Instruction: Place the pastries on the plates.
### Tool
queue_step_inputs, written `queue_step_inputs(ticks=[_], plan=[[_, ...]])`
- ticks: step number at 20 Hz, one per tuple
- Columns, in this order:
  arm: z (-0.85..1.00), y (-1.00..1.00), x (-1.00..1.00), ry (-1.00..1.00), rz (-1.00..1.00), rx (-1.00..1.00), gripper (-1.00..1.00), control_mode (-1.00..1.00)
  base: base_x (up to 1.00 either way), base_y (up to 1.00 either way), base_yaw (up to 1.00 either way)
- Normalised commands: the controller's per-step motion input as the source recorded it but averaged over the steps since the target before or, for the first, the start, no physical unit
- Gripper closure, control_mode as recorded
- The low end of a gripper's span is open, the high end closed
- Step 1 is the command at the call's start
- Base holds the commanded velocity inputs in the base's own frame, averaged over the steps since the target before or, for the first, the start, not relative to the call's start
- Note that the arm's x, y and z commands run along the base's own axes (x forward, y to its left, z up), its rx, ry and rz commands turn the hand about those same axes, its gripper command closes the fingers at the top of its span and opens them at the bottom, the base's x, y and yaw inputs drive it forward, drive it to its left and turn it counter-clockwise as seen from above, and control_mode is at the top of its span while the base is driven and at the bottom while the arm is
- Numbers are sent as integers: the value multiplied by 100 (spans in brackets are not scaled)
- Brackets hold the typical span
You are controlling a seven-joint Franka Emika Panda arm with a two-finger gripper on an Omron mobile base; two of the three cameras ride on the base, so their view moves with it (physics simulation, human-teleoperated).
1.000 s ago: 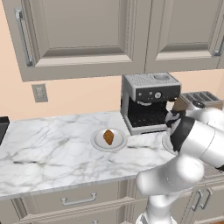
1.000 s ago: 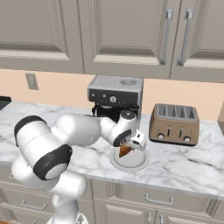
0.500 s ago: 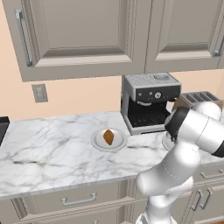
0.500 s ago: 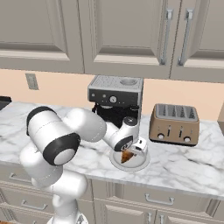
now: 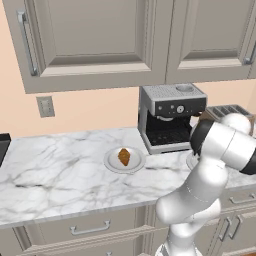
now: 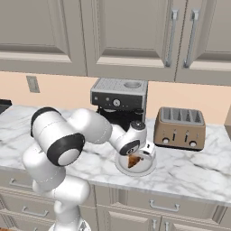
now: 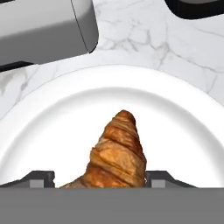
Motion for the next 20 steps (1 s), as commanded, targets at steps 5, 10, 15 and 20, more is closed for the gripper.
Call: queue_step_inputs(ticks=[5, 10, 15, 20], plan=[[2, -20, -37, -24, 0, 0, -100, -100, 0, 0, 0], [0, -4, -18, -17, 0, 0, -100, -100, 0, 0, 0], [19, 4, 0, -13, 0, 0, -100, -100, 0, 0, 0], [39, 12, -1, -13, 0, 0, -100, -100, 0, 0, 0]])
